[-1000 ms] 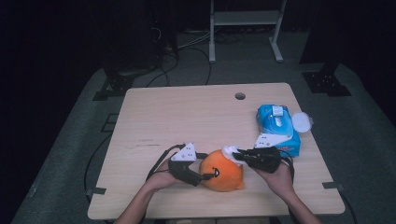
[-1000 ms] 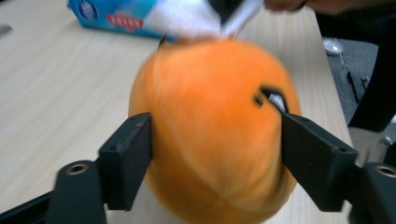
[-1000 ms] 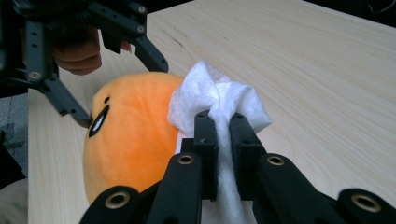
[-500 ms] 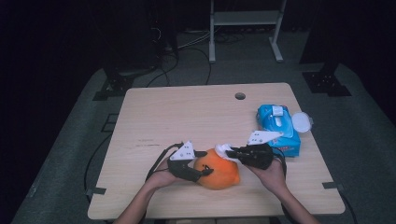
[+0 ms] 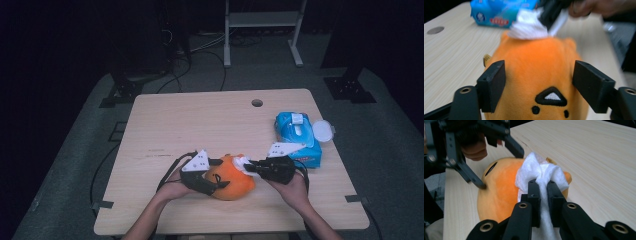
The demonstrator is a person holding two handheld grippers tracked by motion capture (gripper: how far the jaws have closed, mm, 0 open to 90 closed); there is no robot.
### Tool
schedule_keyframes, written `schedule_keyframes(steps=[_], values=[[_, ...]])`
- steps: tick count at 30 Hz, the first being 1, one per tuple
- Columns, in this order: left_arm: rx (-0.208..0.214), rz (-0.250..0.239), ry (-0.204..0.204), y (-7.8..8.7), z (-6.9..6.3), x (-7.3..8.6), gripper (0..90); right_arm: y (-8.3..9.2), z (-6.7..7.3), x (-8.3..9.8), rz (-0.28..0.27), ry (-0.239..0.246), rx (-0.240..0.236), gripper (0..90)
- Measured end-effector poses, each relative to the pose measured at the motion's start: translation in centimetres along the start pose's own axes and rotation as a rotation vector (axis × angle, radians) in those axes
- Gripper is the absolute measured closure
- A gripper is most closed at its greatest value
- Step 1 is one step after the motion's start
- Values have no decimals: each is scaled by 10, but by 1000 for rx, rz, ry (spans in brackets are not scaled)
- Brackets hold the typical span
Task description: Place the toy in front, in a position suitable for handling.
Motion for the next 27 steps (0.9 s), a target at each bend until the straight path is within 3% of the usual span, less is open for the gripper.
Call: schedule_keyframes(steps=[3, 8, 14, 18, 23, 27], values=[[-1, -12, 49, 2, 6, 5, 336, -2, 0, -1, -3, 1, 3, 825], [-9, -36, 118, 8, 14, 13, 351, 6, 5, 6, 8, -3, -19, 825], [-14, -38, 123, 6, 15, 13, 351, 20, 8, 23, 42, -16, -38, 825], [24, -39, 102, 3, 14, 13, 354, 22, 5, 20, 41, -11, -33, 825], [62, -19, 50, -1, 8, 11, 356, 8, -3, 4, 0, -29, -27, 825], [64, -26, 59, 1, 8, 13, 356, -7, -12, -7, -7, -51, -18, 825]])
Point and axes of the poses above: each handheld gripper's, and its own axes: y roughly backward along the jaws, x roughly out of its underside, z roughly to its left, the point moved 1 cm from there along -y, roughly forward along the jaws, and after that the axes turned 14 degrees about x, right-handed, at the moved point
